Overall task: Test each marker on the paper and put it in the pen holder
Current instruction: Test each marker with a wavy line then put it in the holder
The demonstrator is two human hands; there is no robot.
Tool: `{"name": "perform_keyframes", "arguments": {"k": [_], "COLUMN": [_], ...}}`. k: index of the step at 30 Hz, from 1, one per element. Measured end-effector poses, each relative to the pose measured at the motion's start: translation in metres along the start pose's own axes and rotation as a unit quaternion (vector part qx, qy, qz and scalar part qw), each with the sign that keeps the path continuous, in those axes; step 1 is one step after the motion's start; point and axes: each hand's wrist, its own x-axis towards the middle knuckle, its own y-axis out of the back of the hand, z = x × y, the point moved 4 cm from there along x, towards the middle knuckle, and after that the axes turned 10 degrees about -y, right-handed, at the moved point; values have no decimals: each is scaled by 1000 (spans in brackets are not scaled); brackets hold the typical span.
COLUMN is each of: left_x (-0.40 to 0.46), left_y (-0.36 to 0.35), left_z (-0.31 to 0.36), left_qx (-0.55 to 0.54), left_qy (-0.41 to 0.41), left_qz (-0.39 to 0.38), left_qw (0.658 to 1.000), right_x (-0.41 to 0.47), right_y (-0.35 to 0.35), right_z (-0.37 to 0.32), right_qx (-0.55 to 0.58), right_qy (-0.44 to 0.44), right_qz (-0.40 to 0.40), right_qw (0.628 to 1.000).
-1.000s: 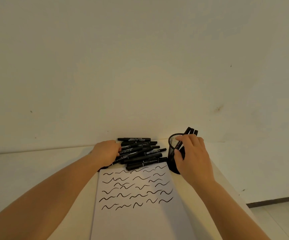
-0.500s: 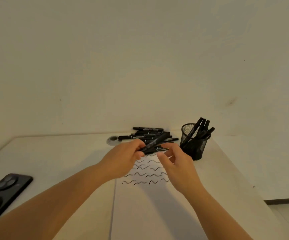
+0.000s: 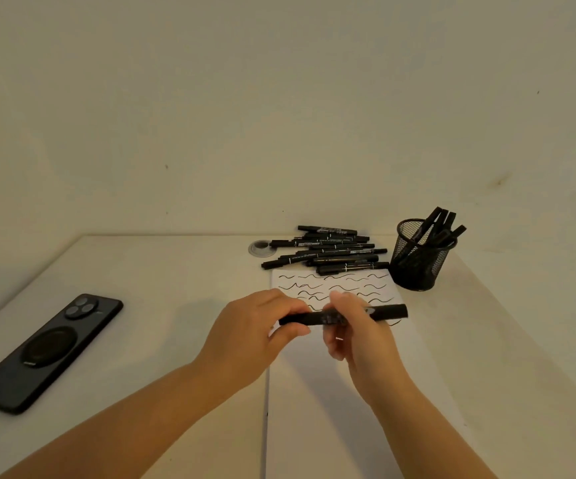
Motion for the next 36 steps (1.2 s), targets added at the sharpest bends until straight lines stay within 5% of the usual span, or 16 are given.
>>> {"name": "perform_keyframes", "arguments": {"k": [7, 11, 16, 19, 22, 27, 36], "left_x": [-12, -21, -29, -40, -51, -57, -60], "left_y": [0, -10, -23, -12, 7, -8, -21], "left_z": [14, 8, 0, -25, -55, -53, -46], "left_qx": [148, 8, -169, -223, -220, -144, -151], "left_qy": [-99, -7, 104, 179, 226, 190, 142], "left_qz": [-30, -98, -173, -178, -133, -137, -120], "left_qw": [984, 995, 965, 942, 939, 962, 971], "right_x": [-5, -6, -5, 4, 5, 11, 21], "right_y": [-5, 0, 3, 40, 71, 43, 28], "right_z": [8, 7, 11, -2, -18, 1, 9], "right_qx": [-25, -49, -79, 1, -80, -240, -180], "right_qy": [-32, 22, 75, 92, 132, 78, 6], "right_qz": [-21, -40, -105, -19, 38, 44, 73], "right_qw": [999, 998, 988, 996, 987, 967, 981]}}
